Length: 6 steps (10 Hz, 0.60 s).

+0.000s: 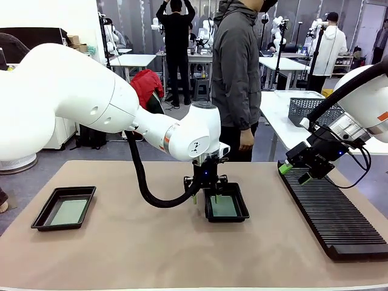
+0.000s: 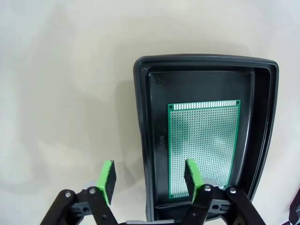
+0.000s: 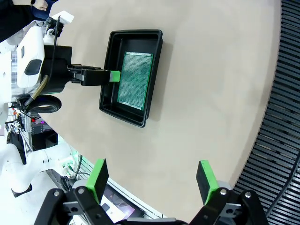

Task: Inspect and transfer BCBs to ESD trays.
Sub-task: Pick up the ESD tray and place it on the left side of the table.

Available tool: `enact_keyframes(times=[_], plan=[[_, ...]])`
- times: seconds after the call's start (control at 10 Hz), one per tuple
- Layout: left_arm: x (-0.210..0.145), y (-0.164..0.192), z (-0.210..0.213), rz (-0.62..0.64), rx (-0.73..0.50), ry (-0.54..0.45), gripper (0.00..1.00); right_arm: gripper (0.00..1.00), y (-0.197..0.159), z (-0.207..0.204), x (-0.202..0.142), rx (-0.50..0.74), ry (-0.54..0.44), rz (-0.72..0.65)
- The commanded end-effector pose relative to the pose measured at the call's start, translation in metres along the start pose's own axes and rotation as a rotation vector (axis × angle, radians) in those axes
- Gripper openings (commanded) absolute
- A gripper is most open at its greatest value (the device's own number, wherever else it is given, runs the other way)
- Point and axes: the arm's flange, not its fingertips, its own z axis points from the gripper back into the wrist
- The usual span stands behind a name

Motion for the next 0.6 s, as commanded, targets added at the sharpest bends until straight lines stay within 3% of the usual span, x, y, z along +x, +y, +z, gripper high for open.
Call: enact_keyframes(times=[0.0,0.1,0.2,0.3,0.4,0.5], plan=[[0.0065,0.0040,-0.0019,-0.003,-0.036,-0.004,0.70,1.00,0.0020,-0.0008,0.0013,-0.004,-0.011,-0.018],[0.0073,0.0047,-0.0023,-0.001,-0.048,-0.013,0.61,1.00,0.0020,-0.0008,0.0013,-0.004,-0.011,-0.018],[0.0078,0.0048,-0.0021,-0.001,-0.052,-0.018,0.61,1.00,0.0020,-0.0008,0.0013,-0.004,-0.011,-0.018],[0.0085,0.0048,-0.0022,0.001,-0.051,-0.017,0.52,1.00,0.0020,-0.0008,0.0013,-0.004,-0.011,-0.018],[0.0091,0.0046,-0.0025,0.001,-0.050,-0.015,0.52,1.00,0.0020,-0.0008,0.0013,-0.004,-0.011,-0.018],[0.0100,0.0046,-0.0025,0.003,-0.048,-0.012,0.43,1.00,0.0020,-0.0008,0.0013,-0.004,-0.011,-0.018]])
